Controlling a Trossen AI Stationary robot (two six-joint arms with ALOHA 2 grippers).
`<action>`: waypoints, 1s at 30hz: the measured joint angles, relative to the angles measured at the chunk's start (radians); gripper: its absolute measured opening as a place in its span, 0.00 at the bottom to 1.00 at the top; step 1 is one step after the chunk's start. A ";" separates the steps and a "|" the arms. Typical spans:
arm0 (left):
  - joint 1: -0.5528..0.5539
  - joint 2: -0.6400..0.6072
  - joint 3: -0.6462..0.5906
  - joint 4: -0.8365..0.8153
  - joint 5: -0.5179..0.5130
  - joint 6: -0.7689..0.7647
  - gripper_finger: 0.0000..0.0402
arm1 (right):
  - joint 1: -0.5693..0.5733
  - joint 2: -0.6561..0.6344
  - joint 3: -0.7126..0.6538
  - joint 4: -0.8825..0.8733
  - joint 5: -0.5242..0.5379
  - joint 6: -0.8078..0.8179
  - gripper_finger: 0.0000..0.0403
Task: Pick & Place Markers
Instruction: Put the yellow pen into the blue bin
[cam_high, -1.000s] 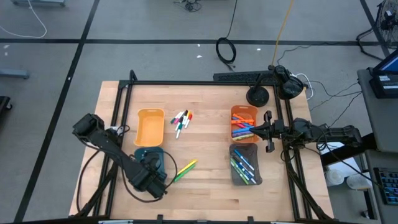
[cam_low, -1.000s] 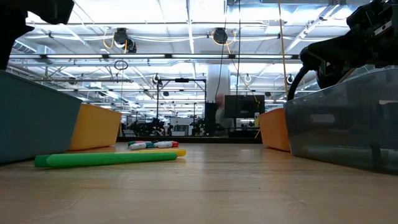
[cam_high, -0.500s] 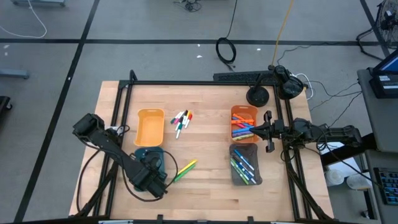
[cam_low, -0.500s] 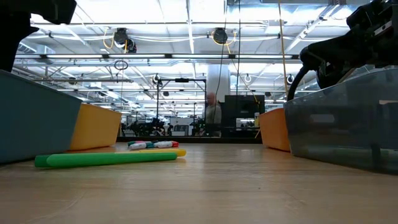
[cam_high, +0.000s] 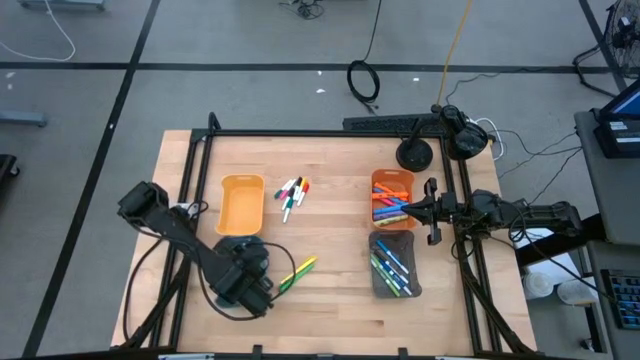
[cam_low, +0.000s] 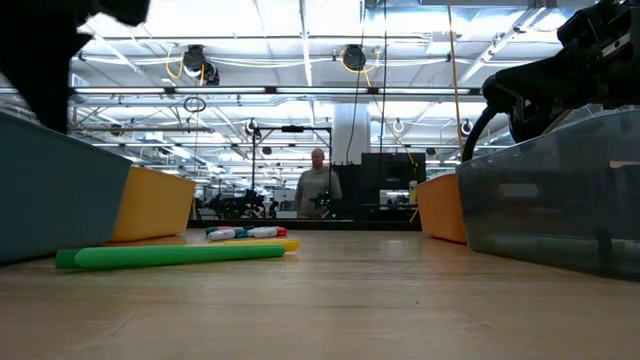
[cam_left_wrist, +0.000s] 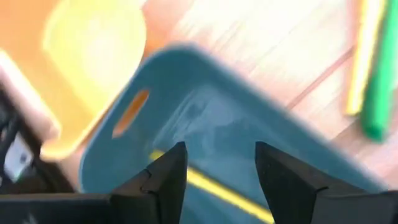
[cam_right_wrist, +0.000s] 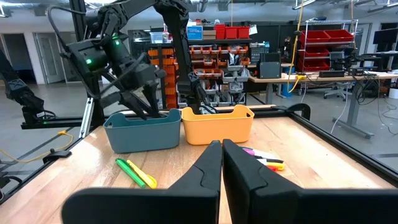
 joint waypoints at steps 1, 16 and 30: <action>0.006 -0.001 0.012 0.010 -0.020 0.024 0.47 | 0.000 0.000 0.000 0.000 0.000 0.000 0.01; 0.147 0.001 0.033 0.444 -0.157 0.461 0.40 | 0.000 0.000 0.000 0.000 0.000 0.000 0.01; 0.207 0.003 -0.256 0.904 0.001 0.637 0.41 | 0.000 0.000 0.000 0.000 0.000 0.000 0.01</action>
